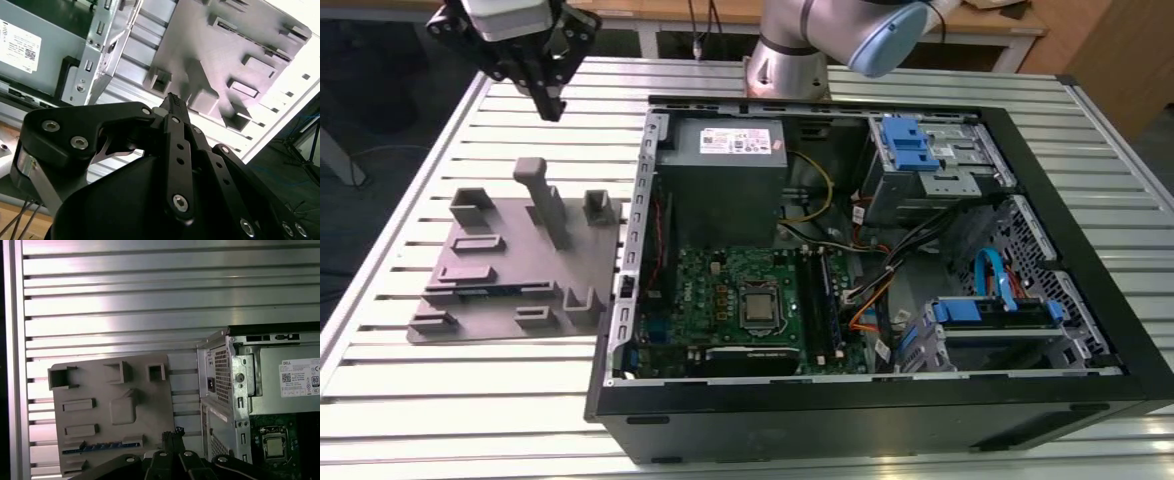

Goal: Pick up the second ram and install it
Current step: 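Reach for the second ram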

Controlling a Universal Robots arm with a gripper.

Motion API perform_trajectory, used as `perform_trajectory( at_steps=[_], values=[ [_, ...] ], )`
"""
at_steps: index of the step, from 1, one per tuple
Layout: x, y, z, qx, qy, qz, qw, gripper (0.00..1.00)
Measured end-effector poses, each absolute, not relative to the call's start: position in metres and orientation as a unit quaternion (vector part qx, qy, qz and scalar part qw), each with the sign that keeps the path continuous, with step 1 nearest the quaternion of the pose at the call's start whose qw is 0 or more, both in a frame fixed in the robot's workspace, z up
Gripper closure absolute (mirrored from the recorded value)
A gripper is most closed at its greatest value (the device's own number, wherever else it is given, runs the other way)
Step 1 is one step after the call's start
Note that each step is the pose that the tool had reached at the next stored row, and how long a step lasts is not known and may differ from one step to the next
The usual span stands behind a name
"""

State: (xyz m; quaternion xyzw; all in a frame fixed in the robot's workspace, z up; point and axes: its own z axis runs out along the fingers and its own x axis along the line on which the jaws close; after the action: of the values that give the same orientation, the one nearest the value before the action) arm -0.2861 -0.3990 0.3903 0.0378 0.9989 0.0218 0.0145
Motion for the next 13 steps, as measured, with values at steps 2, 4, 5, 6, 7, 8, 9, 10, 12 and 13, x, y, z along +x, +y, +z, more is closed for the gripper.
perform_trajectory(
  at_steps=[2,4,5,6,7,8,9,10,12,13],
  values=[
    [-0.292,-0.399,0.390,0.038,0.999,0.022,0.014,0.90],
    [-0.299,-0.399,0.390,0.038,0.999,0.022,0.015,0.90],
    [-0.303,-0.399,0.390,0.038,0.999,0.022,0.014,0.90],
    [-0.306,-0.399,0.389,0.038,0.999,0.022,0.014,0.90],
    [-0.309,-0.399,0.389,0.038,0.999,0.022,0.014,0.90],
    [-0.312,-0.399,0.389,0.038,0.999,0.022,0.015,0.90],
    [-0.315,-0.399,0.389,0.038,0.999,0.022,0.015,0.90],
    [-0.318,-0.399,0.389,0.038,0.999,0.022,0.015,0.90],
    [-0.324,-0.399,0.389,0.038,0.999,0.022,0.014,0.90],
    [-0.327,-0.399,0.388,0.038,0.999,0.022,0.015,0.90]
  ],
)
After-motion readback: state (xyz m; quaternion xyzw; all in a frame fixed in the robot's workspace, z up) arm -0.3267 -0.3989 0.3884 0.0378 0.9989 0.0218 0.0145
